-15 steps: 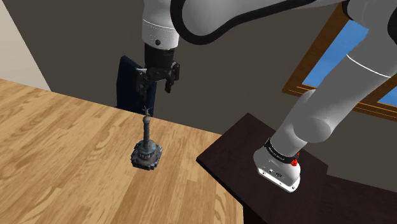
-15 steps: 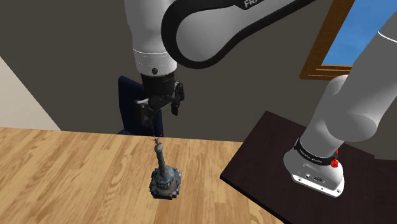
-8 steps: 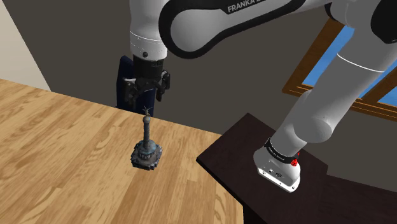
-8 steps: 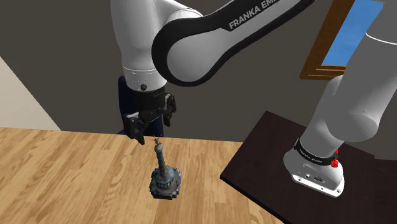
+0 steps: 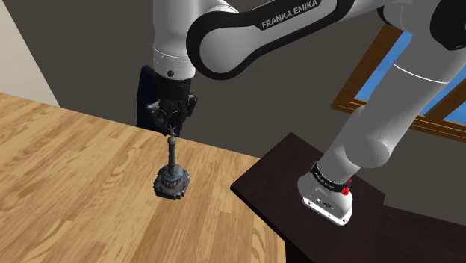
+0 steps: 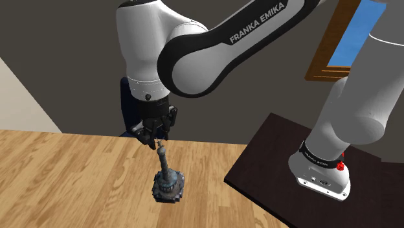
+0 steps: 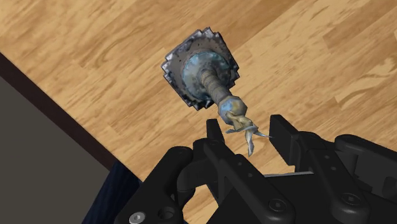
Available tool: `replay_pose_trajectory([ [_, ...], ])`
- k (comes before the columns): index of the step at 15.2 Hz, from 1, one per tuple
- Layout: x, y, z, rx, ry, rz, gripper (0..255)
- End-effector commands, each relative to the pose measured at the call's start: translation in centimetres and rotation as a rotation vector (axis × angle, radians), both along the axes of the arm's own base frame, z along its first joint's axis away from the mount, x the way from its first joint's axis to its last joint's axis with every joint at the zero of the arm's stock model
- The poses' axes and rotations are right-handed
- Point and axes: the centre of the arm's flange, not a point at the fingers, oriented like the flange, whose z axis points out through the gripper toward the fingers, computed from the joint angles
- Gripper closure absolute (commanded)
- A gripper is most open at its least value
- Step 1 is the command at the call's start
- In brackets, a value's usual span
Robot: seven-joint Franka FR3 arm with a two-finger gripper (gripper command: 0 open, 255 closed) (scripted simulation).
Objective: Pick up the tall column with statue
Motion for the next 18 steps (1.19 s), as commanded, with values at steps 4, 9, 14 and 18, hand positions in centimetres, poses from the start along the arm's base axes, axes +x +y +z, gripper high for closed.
replay_pose_trajectory([
  [4,0.0,0.0,-0.1,0.0,0.001,0.0,255],
  [9,0.0,0.0,1.5,0.0,0.001,0.0,255],
  [14,0.0,0.0,4.2,0.0,0.001,0.0,255],
  [18,0.0,0.0,6.3,0.0,0.001,0.0,255],
])
